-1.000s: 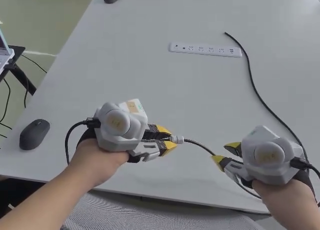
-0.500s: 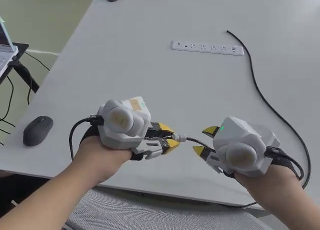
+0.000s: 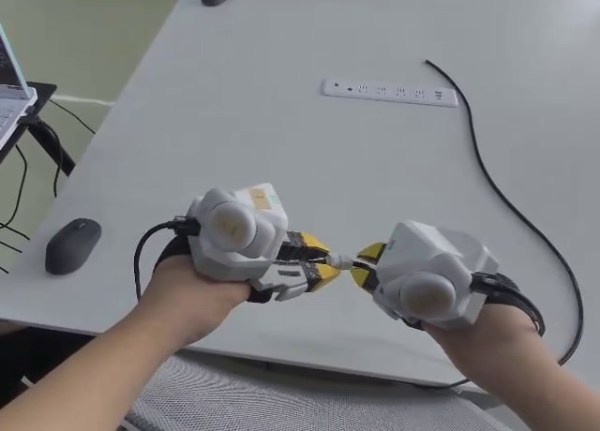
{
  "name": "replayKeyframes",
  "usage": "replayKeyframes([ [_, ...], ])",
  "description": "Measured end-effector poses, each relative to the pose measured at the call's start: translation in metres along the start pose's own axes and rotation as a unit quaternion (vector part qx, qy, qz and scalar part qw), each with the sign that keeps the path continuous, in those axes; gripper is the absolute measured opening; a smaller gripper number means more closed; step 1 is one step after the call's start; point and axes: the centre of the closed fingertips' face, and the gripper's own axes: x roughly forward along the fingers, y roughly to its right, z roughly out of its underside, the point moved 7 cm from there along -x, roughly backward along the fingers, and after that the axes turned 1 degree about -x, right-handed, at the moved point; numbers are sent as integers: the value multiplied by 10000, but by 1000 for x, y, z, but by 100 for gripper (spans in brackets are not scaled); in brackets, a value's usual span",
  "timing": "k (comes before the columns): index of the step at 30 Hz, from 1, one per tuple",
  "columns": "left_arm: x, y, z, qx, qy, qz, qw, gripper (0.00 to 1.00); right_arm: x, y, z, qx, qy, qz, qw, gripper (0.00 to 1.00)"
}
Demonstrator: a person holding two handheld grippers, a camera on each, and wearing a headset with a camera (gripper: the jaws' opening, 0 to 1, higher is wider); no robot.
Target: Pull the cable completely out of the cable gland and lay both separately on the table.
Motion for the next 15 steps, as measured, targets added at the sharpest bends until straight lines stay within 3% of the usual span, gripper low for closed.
replayKeyframes([
  [6,1,-1,1,-9,-1,-5,10000,16,1,0,1,-16,-19,-14,10000,1],
  [15,1,-1,0,-8,20,-20,10000,16,2,2,5,268,-20,6,9996,1],
])
